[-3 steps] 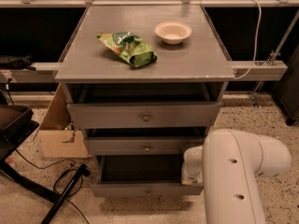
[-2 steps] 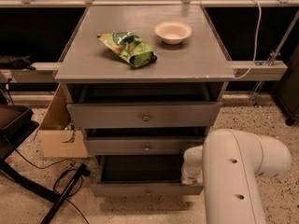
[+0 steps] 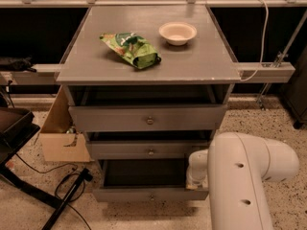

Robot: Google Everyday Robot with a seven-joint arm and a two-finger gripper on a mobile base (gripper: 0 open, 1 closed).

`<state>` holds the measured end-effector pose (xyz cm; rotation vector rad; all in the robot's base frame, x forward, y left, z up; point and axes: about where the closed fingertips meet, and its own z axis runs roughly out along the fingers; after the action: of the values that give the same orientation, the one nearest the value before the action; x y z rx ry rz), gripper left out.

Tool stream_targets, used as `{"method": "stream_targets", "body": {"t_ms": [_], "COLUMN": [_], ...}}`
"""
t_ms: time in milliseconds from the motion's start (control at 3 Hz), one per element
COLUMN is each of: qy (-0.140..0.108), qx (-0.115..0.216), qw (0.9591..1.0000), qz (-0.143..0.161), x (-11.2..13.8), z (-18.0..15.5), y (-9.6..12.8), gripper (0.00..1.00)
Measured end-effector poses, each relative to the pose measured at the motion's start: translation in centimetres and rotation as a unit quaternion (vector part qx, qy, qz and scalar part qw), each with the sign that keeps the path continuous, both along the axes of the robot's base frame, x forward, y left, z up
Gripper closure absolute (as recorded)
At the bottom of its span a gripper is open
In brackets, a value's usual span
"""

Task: Open bottom drawer

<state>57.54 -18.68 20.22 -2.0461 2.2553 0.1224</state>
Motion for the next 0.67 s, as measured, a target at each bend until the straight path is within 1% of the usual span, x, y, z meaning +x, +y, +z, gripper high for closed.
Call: {"method": "stream_targets", "body": {"t_ms": [333,667], "qy": [0.000,0.000], "qx": [0.000,0.000], "qw": [1.0000,1.0000], "qz": [0.000,0.000], "x": [0.00,0.00], "z": [0.00,0.00], "y": [0.00,0.00], "gripper": [0.05,0.00]}}
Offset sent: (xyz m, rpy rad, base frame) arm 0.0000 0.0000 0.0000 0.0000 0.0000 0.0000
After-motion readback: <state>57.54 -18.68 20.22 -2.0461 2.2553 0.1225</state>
